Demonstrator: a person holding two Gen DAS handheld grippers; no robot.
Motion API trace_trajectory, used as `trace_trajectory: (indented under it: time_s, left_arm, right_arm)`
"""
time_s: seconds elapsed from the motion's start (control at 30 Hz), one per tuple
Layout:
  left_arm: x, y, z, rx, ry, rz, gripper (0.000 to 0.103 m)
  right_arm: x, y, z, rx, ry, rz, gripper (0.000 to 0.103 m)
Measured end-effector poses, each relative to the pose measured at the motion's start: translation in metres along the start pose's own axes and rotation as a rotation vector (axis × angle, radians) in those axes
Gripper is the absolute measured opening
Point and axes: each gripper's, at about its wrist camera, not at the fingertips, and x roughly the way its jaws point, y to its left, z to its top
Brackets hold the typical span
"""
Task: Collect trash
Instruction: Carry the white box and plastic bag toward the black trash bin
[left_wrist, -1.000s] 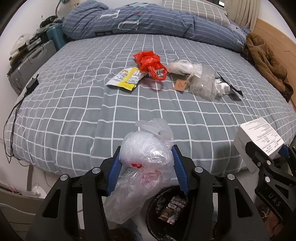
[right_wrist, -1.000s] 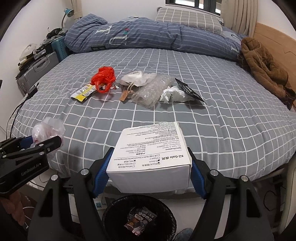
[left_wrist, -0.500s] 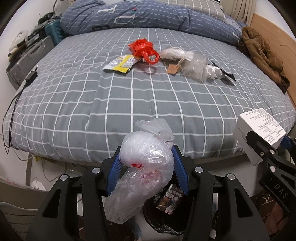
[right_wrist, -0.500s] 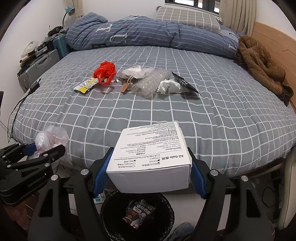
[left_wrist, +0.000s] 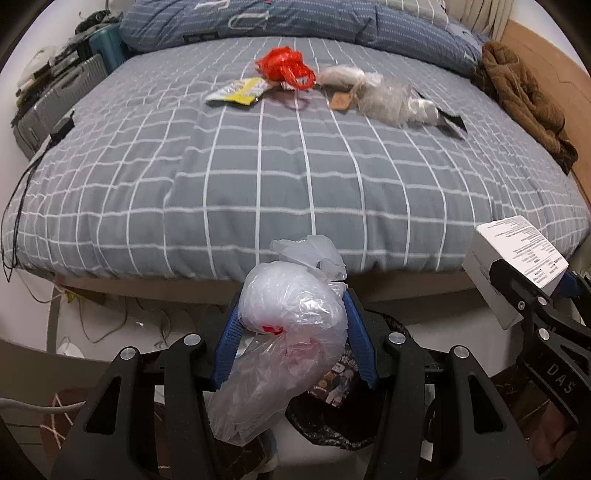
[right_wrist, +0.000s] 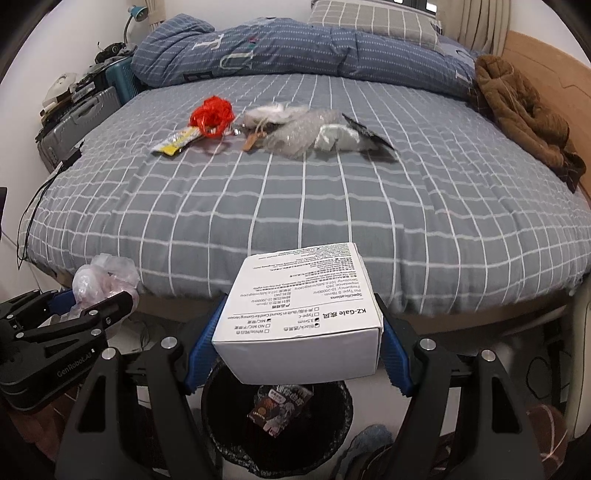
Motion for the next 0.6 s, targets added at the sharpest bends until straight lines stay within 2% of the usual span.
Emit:
trace_trajectory:
  time_s: [0.6]
  left_arm:
    - [0.028,-0.012,-0.063,0.006,0.069,-0.002,0.052]
  right_arm:
    - [0.015,-0.004,-0.056,0.023,0.067,0.012,0.071]
